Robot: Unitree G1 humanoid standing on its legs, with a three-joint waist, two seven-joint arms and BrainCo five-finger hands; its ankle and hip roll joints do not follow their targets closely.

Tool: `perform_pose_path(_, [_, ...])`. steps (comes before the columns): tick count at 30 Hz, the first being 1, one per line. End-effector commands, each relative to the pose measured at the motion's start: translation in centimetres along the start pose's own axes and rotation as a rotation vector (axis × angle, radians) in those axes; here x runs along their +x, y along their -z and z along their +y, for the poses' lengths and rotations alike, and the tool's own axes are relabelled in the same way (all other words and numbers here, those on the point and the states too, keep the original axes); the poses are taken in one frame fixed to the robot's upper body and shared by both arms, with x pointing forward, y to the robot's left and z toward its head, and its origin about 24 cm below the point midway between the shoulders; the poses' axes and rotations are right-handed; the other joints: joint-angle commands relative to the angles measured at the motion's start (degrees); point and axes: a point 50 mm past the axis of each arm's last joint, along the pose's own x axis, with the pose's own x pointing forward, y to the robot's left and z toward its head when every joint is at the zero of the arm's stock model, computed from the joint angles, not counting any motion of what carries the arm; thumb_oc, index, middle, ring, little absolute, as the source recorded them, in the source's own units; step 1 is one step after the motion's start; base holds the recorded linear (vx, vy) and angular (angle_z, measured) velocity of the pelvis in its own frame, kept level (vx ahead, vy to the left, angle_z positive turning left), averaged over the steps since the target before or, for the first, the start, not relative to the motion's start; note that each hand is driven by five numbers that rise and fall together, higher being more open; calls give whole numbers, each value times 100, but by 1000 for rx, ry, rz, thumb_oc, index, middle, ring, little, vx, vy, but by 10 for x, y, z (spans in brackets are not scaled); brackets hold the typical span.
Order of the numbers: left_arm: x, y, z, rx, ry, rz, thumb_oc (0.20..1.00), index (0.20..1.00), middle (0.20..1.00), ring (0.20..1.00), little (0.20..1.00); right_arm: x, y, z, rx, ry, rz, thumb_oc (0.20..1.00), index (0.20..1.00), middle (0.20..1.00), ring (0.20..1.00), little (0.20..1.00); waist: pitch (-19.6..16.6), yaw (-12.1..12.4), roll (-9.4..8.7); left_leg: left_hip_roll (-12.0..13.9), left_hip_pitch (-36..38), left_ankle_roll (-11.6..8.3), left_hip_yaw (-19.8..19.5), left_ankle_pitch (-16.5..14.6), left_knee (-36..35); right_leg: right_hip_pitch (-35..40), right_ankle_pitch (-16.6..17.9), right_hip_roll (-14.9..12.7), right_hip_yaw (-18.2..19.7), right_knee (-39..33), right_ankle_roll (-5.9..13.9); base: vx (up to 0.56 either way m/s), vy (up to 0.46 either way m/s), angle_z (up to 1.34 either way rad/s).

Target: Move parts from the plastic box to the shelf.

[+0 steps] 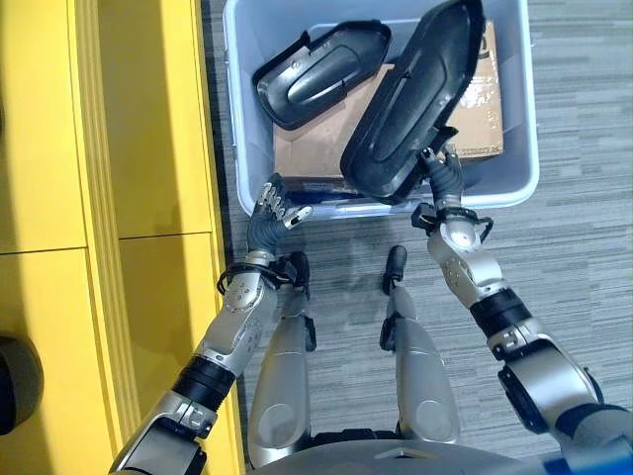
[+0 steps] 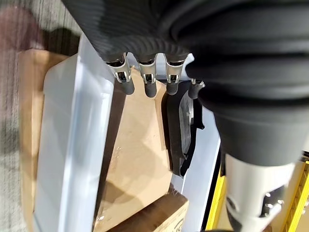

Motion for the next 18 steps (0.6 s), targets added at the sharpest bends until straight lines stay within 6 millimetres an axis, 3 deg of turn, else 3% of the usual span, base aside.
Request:
perform_pose_path(1, [-6, -10, 7, 26, 30, -47, 1000, 1000, 1000, 1000, 1000, 3, -38, 12, 76, -90, -185, 200, 200, 200, 200, 200, -373, 117, 117, -11, 397, 75, -252, -385, -76, 465, -658, -240, 58, 545, 454, 13, -32, -3])
perform_pose_path(8, [-14, -4, 16, 43, 15, -19, 1000, 1000, 1000, 1000, 1000, -11, -47, 13, 97, -144, -244, 200, 200, 200, 200, 200, -613, 80, 81, 54, 693, 43, -232, -323, -253, 683, -685, -213, 46, 463, 460, 13, -23, -2])
perform_pose_path(12, [-21, 1, 23, 63, 10, 8, 1000, 1000, 1000, 1000, 1000, -23, -41, 12, 120, -186, -232, 200, 200, 200, 200, 200, -781, 48, 85, 100, 907, 24, -207, -301, -348, 841, -706, -187, 62, 405, 463, 25, -22, -3])
perform_pose_path(15, [-38, 12, 42, 97, -13, 76, 1000, 1000, 1000, 1000, 1000, -43, -25, -4, 87, -247, -167, 200, 200, 200, 200, 200, -1179, -17, 117, 225, 1390, -39, -161, -301, -463, 1260, -849, -98, 54, 368, 444, 76, -62, -13])
perform_pose_path(18, [-47, 19, 50, 102, -31, 112, 1000, 1000, 1000, 1000, 1000, -51, -18, -16, 69, -245, -137, 200, 200, 200, 200, 200, -1358, -44, 147, 284, 1624, -71, -152, -312, -501, 1453, -953, -40, 42, 404, 426, 65, -63, -6])
